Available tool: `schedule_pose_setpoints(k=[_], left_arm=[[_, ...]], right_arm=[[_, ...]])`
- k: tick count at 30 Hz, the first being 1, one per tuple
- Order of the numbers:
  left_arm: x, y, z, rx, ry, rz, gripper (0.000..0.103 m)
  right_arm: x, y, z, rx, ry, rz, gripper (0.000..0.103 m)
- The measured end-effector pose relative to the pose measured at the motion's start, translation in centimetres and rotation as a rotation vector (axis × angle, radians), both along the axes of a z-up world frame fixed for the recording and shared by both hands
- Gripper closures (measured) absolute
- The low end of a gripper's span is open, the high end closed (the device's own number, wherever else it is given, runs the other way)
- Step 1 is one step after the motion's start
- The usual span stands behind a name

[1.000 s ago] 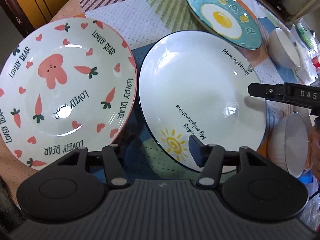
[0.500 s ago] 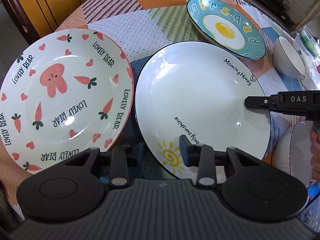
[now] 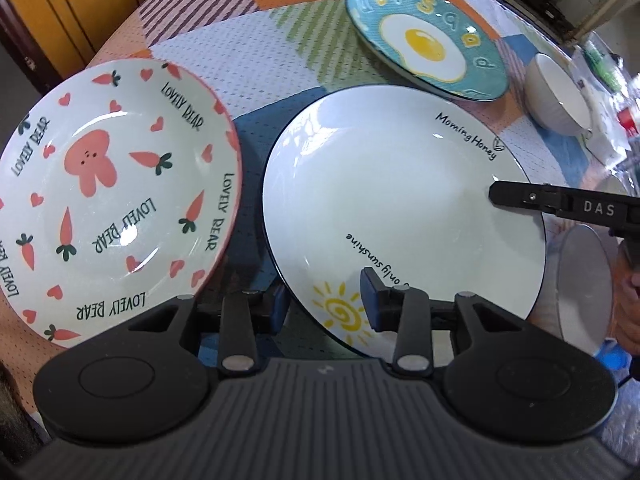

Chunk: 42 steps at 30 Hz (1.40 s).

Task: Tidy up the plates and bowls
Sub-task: 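Close both grippers on the white plate rim, then lift the white plate, lower it onto the teal plate, open grippers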

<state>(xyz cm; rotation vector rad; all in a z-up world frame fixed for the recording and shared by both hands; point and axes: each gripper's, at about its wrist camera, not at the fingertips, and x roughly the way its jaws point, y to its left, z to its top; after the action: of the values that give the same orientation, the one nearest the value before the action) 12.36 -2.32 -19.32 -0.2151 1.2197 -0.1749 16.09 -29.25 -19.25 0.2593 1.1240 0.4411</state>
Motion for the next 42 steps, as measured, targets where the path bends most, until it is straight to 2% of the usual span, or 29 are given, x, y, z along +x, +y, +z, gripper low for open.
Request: schedule_pose_setpoints(k=[5,8,16,24,32,42], left_arm=[[-0.1,-0.2,1.4,-0.026,-0.02,-0.039,0.067],[-0.4,-0.5,2.4,-0.02,-0.05,-0.052,0.067],[-0.1,-0.4,6.1,-0.01,-0.123,-0.113,0.067],[1.9,-0.1,9.2,-0.017,-0.184,-0.156,0.068],[5.7,0.2,10.0,-0.025,-0.188,-0.198,0.068],[11.8,-1.1,8.3,0.01,-0.185,-0.293,0.068]], right_arm=[[-1.0,-1.1,1.2,0.004,-0.026,-0.014,0.087],[-2.0,-1.5,2.3,0.006,-0.083,-0.018,0.087],[-3.0,-1.9,5.8,0.019,-0.157,-0.071,0.087],[-2.0,-1.6,8.9,-0.004,-0.186,-0.102,0.086],[-0.1,-1.8,9.5,0.001,-0.208,-0.128,0.086],[3.8,-2.6,7.1,0.017,-0.23,-0.2,0.086]])
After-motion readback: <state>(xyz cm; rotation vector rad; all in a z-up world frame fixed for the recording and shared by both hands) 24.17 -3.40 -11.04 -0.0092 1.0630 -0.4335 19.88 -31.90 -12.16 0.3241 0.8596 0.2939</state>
